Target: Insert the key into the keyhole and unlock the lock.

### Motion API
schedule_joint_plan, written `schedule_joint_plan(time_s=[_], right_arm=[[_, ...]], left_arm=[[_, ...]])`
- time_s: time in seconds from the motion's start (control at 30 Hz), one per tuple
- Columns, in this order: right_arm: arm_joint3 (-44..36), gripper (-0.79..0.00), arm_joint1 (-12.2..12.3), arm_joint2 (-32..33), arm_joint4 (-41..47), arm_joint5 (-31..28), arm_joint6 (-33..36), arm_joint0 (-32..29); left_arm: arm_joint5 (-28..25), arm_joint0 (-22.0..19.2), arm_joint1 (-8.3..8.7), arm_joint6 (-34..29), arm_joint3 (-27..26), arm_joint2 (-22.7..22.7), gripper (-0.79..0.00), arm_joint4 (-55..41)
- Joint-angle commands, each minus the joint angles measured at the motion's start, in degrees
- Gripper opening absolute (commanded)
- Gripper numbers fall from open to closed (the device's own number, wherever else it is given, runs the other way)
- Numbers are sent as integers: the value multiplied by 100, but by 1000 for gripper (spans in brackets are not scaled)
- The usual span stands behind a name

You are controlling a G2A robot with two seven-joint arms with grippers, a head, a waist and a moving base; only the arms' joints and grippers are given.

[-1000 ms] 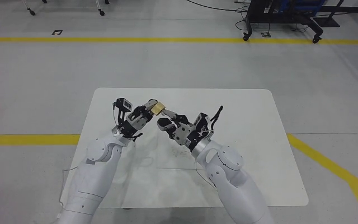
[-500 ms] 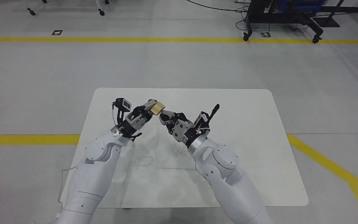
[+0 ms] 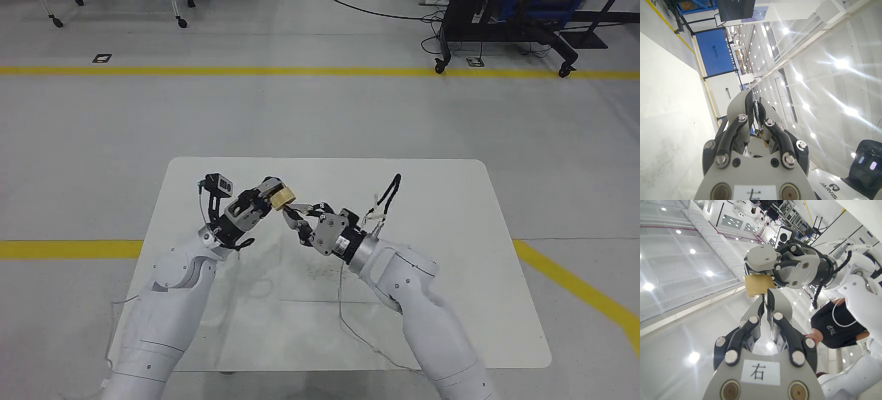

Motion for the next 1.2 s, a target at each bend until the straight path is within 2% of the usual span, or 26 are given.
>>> schedule_joint_plan(time_s=[0.0, 0.27, 0.3, 0.33, 0.37, 0.4, 0.43, 0.67, 0.77, 0.83, 1.0, 1.17], right_arm=[[68, -785, 11, 65, 305, 227, 92, 50], [157, -785, 37, 94, 500, 277, -58, 189], [162, -622, 40, 91, 499, 276, -99, 199], [149, -379, 45, 97, 457, 239, -187, 207], [107, -262, 48, 89, 406, 186, -259, 203], [65, -31, 51, 77, 407, 154, -274, 178], [25, 0, 58, 84, 385, 127, -288, 149], [-529, 0, 168, 416, -94, -258, -328, -425], [-1042, 0, 226, 736, -484, -751, -523, -890], [-1042, 0, 226, 736, -484, -751, -523, -890], [-1042, 0, 226, 736, -484, -751, -523, -890], [-1042, 0, 226, 736, -484, -751, -523, -890]], left_arm=[[-75, 0, 0, -18, 5, -6, -785, -2], [-155, 0, 5, -36, 51, -31, -785, -7], [-134, -4, 5, -7, 66, -40, -785, -11], [-119, -11, 6, 9, 61, -42, -785, -1], [-97, -15, 6, 34, 56, -46, -785, 12], [-58, -19, 8, 60, 47, -48, -785, 40], [-5, -28, 10, 110, 28, -55, -785, 69], [176, -59, 45, 379, -74, -146, -785, 540], [216, -35, 71, 405, -90, -162, -785, 888], [292, -32, 84, 383, -69, -111, -785, 1176], [508, -139, 78, 403, 85, 241, -785, 2050], [914, -539, 18, 569, 507, 846, -785, 3262]])
